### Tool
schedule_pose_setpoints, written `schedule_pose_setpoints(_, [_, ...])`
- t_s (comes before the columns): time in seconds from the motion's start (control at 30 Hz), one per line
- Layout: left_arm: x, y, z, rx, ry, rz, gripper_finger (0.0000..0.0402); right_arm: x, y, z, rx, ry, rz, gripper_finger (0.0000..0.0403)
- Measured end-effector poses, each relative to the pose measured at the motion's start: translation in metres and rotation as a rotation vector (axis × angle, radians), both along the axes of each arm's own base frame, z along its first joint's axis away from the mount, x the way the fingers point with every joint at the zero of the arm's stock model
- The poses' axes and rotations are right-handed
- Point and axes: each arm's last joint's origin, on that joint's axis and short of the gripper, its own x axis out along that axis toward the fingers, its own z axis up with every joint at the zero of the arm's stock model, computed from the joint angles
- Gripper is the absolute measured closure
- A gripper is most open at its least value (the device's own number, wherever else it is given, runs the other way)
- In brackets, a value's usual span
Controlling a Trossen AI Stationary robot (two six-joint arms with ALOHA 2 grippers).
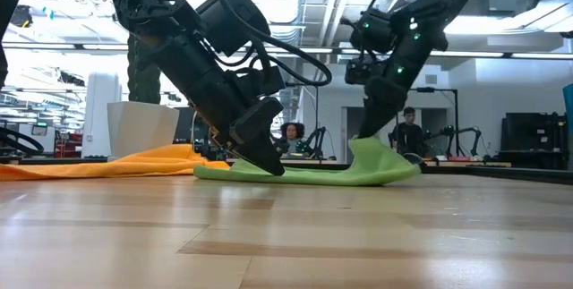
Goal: Fold microfiber towels
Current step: Fold the green microfiber towel
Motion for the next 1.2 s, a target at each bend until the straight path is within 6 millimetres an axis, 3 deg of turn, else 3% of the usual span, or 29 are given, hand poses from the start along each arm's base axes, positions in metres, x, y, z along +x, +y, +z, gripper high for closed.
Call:
schedule_pose_setpoints(0.27, [0.0,0.0,0.0,0.0,-0.001,0.0,0.0402,0.028,-0.011,-0.017,0.058,0.04,-0.017,0.0383])
schedule_pose_setpoints(0.5, [0.0,-0.001,0.0,-0.005,0.0,-0.006,0.0402,0.057,-0.024,-0.015,0.069,0.039,-0.037,0.0378])
schedule_pose_setpoints(0.83, [0.0,-0.001,0.0,-0.001,0.007,-0.014,0.0402,0.069,-0.038,-0.016,0.074,0.052,-0.06,0.0374])
schedule_pose_setpoints(1.2, [-0.001,-0.001,-0.001,0.001,0.012,-0.013,0.0401,0.072,-0.036,-0.014,0.123,0.01,0.009,0.0312])
